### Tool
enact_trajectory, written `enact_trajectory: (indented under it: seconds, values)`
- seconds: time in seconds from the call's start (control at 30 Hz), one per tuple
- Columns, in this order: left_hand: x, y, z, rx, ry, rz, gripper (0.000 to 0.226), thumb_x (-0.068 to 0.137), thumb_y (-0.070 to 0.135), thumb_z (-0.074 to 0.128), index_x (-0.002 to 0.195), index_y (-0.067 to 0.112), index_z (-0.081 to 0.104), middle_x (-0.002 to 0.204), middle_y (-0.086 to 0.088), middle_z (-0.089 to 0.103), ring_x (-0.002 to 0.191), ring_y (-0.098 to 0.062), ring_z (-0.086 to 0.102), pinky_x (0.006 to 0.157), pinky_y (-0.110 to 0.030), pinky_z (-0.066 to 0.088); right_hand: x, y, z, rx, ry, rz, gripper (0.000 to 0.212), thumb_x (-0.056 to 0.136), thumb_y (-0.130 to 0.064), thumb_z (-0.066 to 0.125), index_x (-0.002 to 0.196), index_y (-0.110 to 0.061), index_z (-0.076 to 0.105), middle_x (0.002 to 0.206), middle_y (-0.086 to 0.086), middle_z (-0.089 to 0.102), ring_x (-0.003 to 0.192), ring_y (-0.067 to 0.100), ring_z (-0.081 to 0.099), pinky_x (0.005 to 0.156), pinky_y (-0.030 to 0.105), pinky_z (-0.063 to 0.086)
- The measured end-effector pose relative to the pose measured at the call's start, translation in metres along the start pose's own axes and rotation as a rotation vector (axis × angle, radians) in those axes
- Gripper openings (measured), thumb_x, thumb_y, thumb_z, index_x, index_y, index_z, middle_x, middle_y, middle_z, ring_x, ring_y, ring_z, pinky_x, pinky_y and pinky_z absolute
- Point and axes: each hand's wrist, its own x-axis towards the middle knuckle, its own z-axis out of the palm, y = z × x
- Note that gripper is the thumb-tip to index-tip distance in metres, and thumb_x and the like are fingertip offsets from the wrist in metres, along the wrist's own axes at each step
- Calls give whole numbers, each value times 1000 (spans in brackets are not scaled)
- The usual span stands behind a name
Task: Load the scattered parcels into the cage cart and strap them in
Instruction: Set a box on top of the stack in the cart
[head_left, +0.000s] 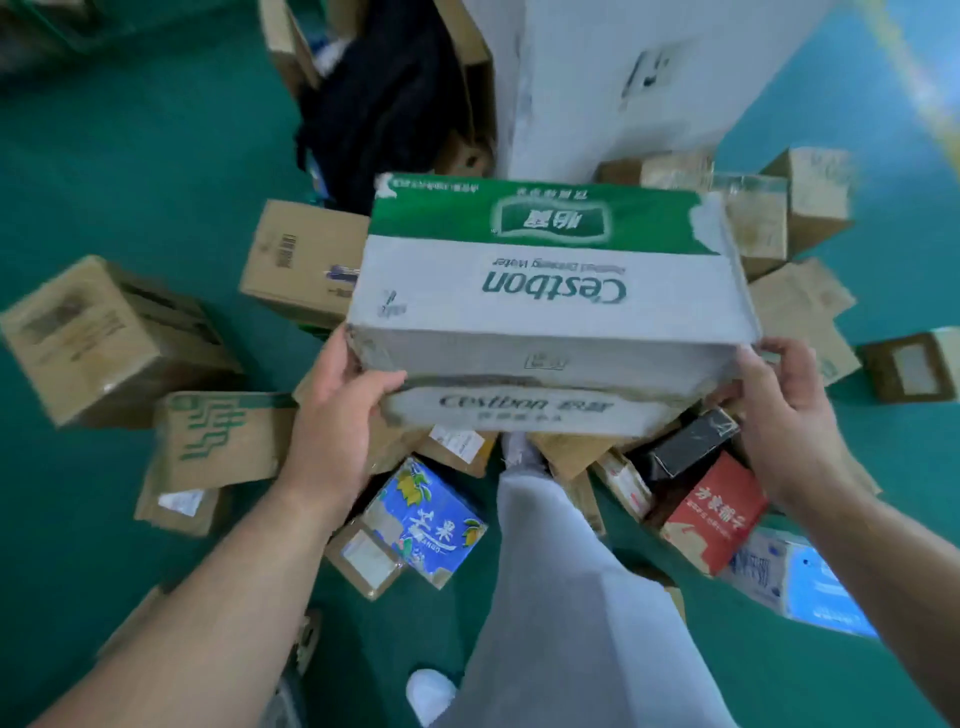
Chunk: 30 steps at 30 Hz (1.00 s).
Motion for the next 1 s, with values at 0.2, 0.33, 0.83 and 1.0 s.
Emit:
enact_trajectory:
  seconds: [0.2,0.33,0.83,1.0]
  values:
    - [-207,11,-88,-217,26,66,44,96,12,42,135,13,62,128,-8,71,117,-23,68,91,-34,55,-160,-17,-50,412,-273,-101,55,98,-4,40,140,-39,51,129,-16,67,96,1,69,72,24,55]
    - [-345,-17,-128,-326,-6,43,51,104,4,32,149,22,48,139,-3,65,124,-22,65,94,-38,57,-253,15,-63,264,-402,-150,44,95,-17,57,133,-38,58,117,-11,71,98,17,73,77,39,58]
    - [-605,-179,-132,-825,637,-474,43,102,24,44,131,1,65,125,-29,67,115,-46,65,103,-57,50,-361,85,-13,21,-1124,238,55,97,-18,62,137,-55,52,130,7,70,113,43,68,97,67,50]
    - [-676,-205,-150,-768,809,-548,37,99,32,50,109,6,74,100,-23,75,85,-39,74,73,-42,60,-413,116,20,-186,-1239,192,80,54,-31,88,129,-29,60,119,7,74,112,35,70,106,62,46]
